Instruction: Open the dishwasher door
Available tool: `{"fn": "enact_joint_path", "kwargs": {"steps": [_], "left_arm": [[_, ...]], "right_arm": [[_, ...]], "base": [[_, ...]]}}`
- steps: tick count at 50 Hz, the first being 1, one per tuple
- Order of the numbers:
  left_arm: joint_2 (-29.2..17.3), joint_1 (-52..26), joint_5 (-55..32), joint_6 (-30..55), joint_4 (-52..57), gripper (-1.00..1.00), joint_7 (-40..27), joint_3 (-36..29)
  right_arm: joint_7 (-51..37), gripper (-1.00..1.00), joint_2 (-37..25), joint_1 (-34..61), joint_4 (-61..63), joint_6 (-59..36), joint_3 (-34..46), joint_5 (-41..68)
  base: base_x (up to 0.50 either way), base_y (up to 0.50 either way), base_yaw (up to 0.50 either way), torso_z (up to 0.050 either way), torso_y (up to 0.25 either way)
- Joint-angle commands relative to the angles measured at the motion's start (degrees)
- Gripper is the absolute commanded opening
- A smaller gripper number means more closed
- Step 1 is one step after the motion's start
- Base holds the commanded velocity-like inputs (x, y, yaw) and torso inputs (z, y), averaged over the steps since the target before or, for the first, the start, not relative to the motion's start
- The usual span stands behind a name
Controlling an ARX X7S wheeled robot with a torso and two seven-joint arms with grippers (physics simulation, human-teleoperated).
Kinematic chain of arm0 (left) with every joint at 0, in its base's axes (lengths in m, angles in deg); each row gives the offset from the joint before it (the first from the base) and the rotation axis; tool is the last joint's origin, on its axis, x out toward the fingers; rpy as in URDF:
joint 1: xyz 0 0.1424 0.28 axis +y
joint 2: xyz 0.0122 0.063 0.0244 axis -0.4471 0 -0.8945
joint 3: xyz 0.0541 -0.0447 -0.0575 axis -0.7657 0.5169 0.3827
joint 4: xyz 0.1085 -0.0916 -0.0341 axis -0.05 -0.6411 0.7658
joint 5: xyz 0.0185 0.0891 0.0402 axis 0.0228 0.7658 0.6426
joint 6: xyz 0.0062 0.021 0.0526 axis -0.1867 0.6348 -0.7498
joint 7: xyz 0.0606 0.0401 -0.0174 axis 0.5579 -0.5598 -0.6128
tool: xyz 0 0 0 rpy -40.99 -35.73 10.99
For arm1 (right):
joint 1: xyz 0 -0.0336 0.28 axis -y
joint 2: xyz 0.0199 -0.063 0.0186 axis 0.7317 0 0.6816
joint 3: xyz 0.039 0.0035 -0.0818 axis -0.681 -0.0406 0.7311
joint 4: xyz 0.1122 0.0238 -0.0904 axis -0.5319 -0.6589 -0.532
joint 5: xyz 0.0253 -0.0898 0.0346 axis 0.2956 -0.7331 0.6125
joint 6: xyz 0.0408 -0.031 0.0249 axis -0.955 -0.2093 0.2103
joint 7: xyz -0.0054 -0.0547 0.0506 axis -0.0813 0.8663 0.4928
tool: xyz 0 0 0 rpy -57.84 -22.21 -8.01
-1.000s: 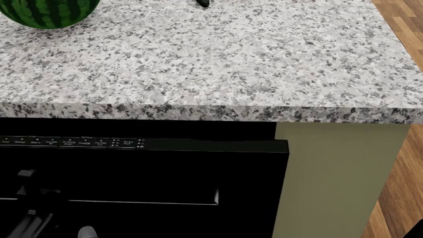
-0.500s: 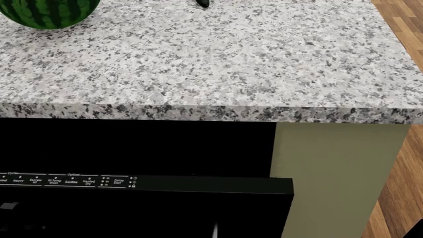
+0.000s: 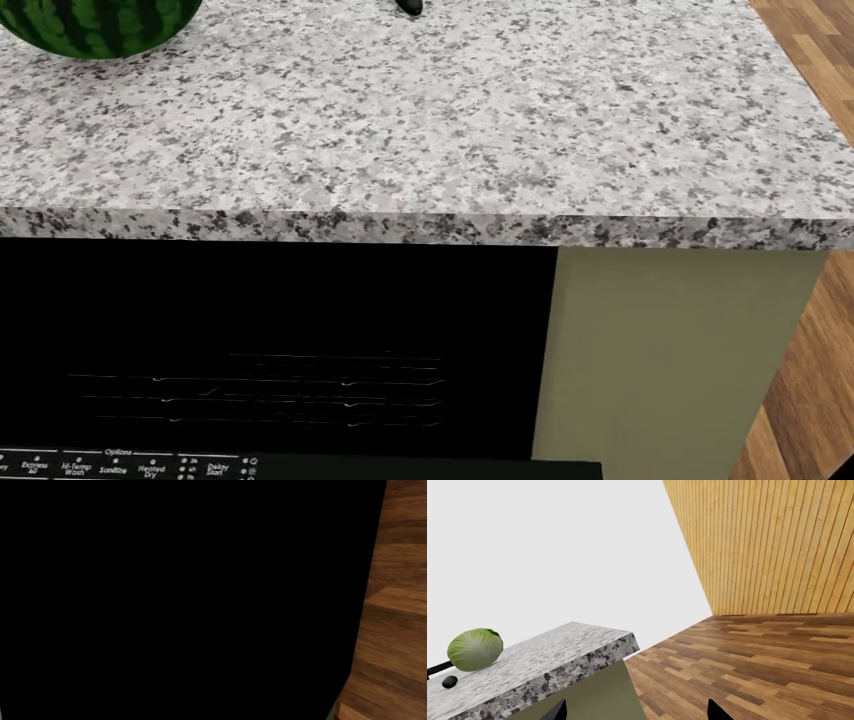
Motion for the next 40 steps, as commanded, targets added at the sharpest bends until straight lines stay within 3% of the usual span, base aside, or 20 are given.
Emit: {"fn": "enact_joint_path", "kwargs": {"steps": [1, 21, 40], "left_arm": [[-2.2, 5.6, -0.2, 2.7, 2.8, -1.00, 0.3, 0.9], [-4.0, 16.6, -2.2, 5.5, 8.8, -1.00, -1.2, 1.8], [-5.6, 29.8, -6.3, 3.2, 10.6, -1.00, -12.0, 4.3]], "right_arm": [[0.1, 1.00, -0.1, -0.1, 0.0, 0.5, -0.1, 0.4], [0.3, 1.00, 0.0, -0.8, -0.4, 1.5, 0.0, 0.6], [0.2, 1.00, -0.1, -0.7, -0.3, 1.6, 0.8, 0.4]], "base": [[0.00, 0.00, 0.00, 0.000, 0.000], [0.00, 0.00, 0.00, 0.000, -0.001], [0.00, 0.00, 0.00, 0.000, -0.001]]}}
